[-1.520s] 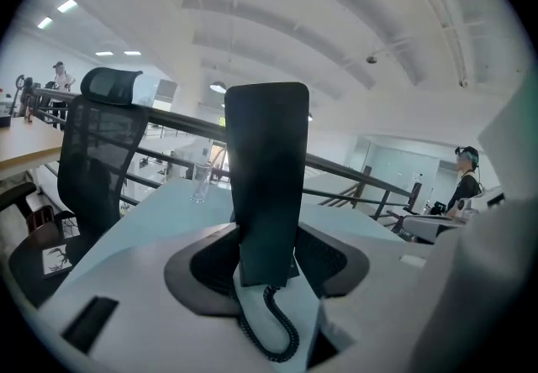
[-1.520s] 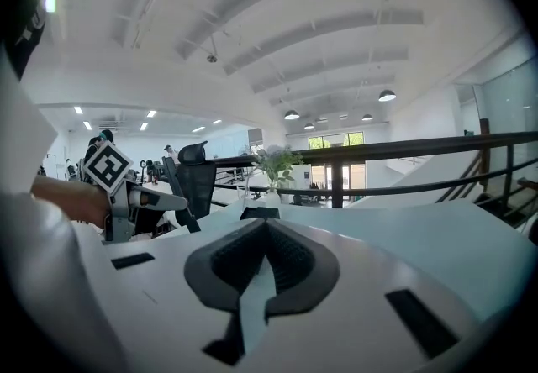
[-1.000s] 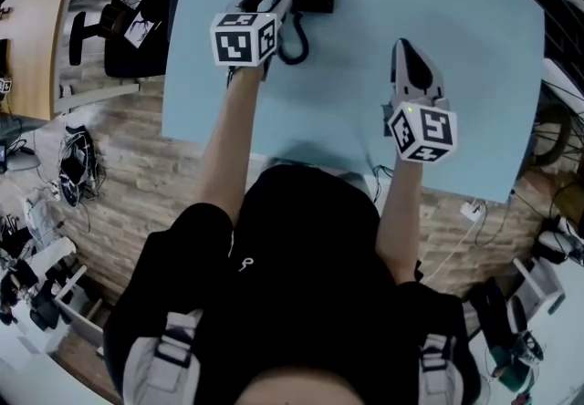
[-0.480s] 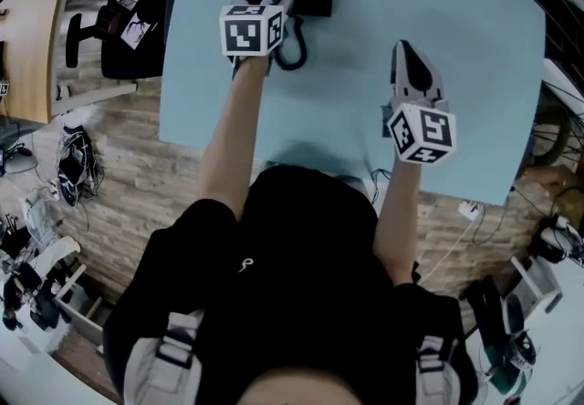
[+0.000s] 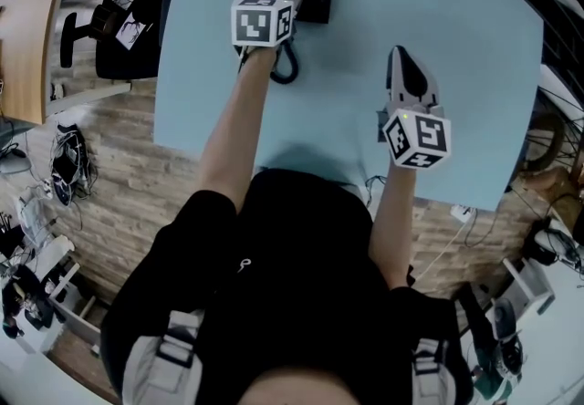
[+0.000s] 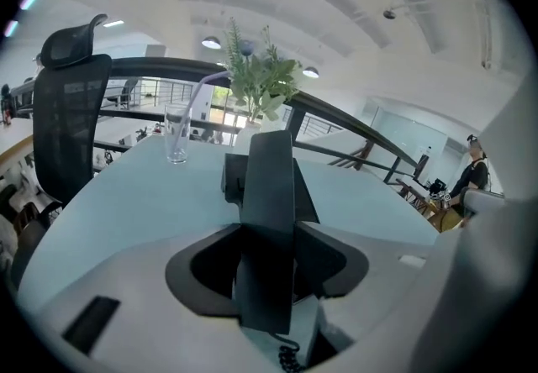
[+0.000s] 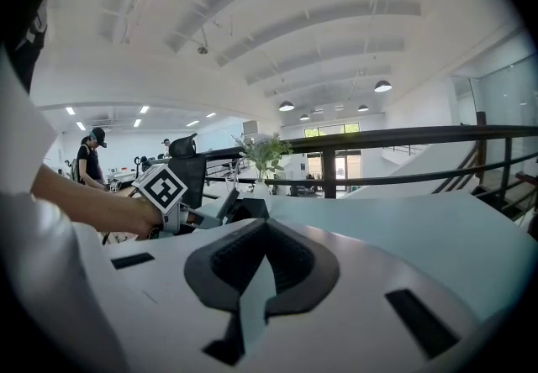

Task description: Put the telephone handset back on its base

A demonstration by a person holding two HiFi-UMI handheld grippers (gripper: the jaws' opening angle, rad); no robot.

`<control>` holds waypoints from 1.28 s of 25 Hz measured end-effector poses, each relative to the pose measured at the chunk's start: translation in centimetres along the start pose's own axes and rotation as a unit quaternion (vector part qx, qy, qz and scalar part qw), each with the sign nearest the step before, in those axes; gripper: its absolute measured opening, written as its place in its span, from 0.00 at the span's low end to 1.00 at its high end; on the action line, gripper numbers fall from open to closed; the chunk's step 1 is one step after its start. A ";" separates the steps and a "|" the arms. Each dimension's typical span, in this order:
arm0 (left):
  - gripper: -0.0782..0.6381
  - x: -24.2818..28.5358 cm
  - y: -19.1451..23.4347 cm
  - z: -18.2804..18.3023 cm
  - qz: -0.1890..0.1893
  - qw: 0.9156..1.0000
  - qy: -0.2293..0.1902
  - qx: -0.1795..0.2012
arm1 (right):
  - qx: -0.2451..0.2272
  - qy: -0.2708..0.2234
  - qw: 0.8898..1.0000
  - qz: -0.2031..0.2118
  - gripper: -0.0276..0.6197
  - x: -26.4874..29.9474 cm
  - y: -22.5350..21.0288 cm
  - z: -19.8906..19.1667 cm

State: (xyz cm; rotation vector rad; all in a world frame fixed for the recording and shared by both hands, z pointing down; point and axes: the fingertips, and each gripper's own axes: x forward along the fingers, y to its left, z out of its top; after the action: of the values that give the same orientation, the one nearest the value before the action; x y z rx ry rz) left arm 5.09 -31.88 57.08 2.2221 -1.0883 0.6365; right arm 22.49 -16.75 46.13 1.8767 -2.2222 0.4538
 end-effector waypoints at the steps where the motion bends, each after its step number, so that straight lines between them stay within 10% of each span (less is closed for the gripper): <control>1: 0.38 0.3 0.0 -0.1 0.000 1.000 0.000 -0.003 | 0.000 0.001 1.000 0.000 0.03 0.0 -0.1 0.0; 21: 0.39 1.4 1.4 0.2 0.087 0.994 -0.041 -0.043 | 0.001 0.016 1.000 0.015 0.03 1.4 -0.3 -0.4; 32: 0.48 -1.8 1.5 3.4 0.039 0.994 -0.103 -0.015 | -0.012 0.012 0.999 0.046 0.03 2.7 2.2 0.9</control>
State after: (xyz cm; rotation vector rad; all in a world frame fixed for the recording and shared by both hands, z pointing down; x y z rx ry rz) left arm 3.39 -33.93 53.90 2.2666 -1.2846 0.4254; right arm 19.89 -19.21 46.01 1.7540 -2.2939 0.4607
